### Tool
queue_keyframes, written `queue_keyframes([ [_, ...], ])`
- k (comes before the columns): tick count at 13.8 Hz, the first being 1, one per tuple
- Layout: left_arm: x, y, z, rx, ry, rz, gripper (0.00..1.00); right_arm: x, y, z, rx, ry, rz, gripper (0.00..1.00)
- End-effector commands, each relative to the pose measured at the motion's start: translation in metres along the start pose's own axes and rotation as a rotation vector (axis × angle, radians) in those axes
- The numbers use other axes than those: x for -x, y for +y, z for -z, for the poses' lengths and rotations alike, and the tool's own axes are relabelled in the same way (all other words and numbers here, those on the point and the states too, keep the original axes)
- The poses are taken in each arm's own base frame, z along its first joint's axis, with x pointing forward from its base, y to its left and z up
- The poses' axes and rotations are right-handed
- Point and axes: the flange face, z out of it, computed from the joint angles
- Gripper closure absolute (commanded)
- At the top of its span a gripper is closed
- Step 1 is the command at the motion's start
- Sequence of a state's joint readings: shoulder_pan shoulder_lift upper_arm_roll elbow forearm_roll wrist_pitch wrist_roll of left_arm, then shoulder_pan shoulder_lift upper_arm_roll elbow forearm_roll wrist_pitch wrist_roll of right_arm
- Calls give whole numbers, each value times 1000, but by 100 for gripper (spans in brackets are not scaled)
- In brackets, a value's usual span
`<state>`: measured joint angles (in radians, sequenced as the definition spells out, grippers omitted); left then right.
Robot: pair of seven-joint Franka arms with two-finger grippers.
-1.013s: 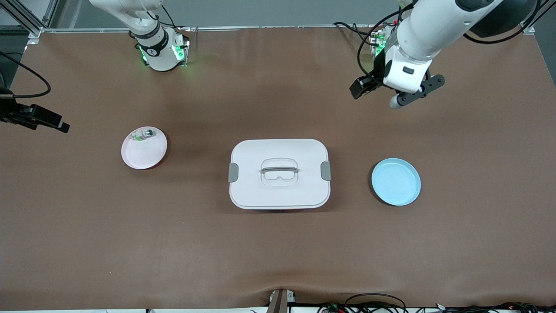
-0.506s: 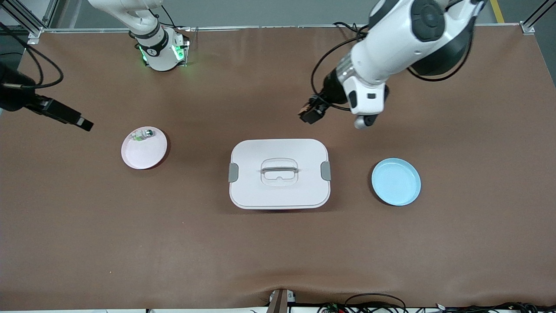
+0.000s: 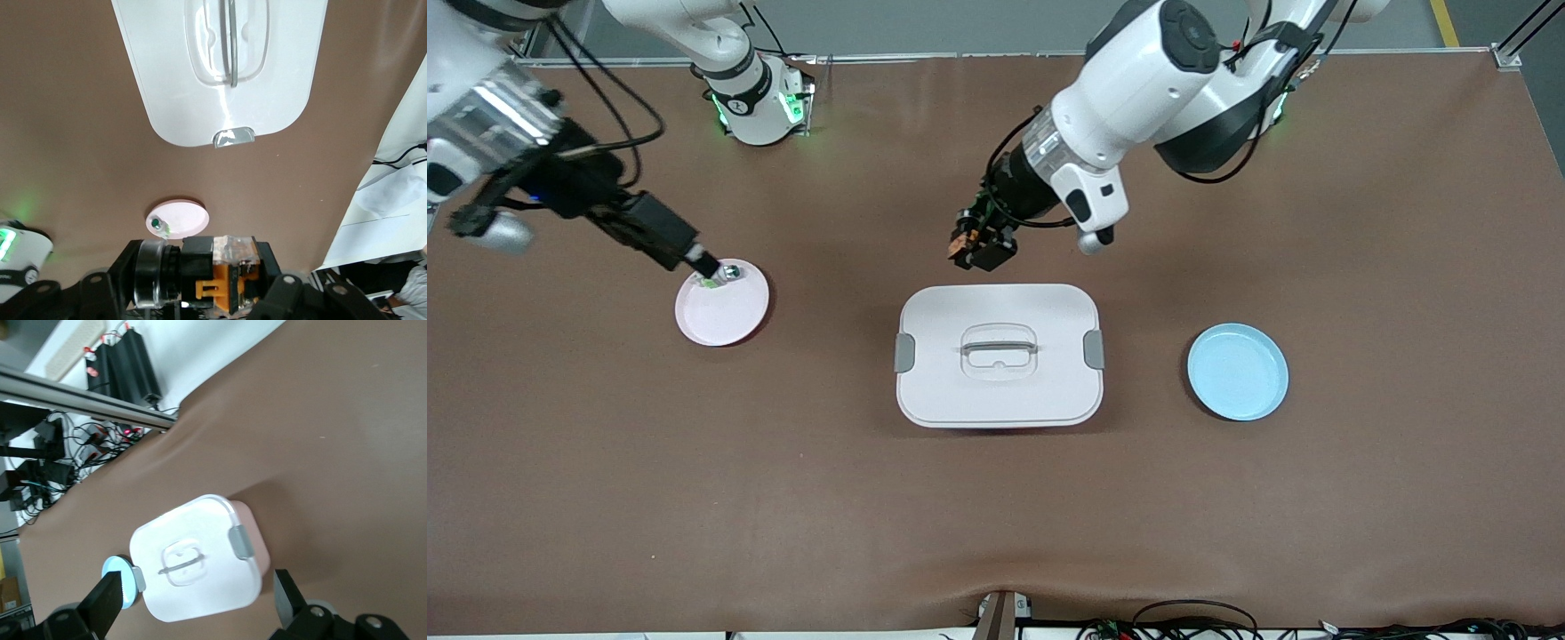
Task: Transfer orange switch to right arm and place
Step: 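Bring the switch above the box while the right gripper reaches toward it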
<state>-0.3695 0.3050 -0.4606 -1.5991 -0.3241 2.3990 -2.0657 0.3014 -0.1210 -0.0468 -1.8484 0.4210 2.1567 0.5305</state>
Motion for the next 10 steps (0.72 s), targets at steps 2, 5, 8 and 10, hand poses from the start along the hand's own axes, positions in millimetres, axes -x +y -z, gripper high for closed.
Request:
queue_keyframes([
  [2,16,-2,-6,44,-20,48,89,56,-21,-30,-114,2,8,0],
  [5,30,-10,-7,66,-50,55,89,92,-45,-58,-127,-25,103,0],
  [8,33,-11,-9,73,-60,64,89,122,-60,-86,-110,-79,218,0],
  [10,35,-13,-10,71,-60,59,89,132,-65,-97,-102,-100,256,0],
])
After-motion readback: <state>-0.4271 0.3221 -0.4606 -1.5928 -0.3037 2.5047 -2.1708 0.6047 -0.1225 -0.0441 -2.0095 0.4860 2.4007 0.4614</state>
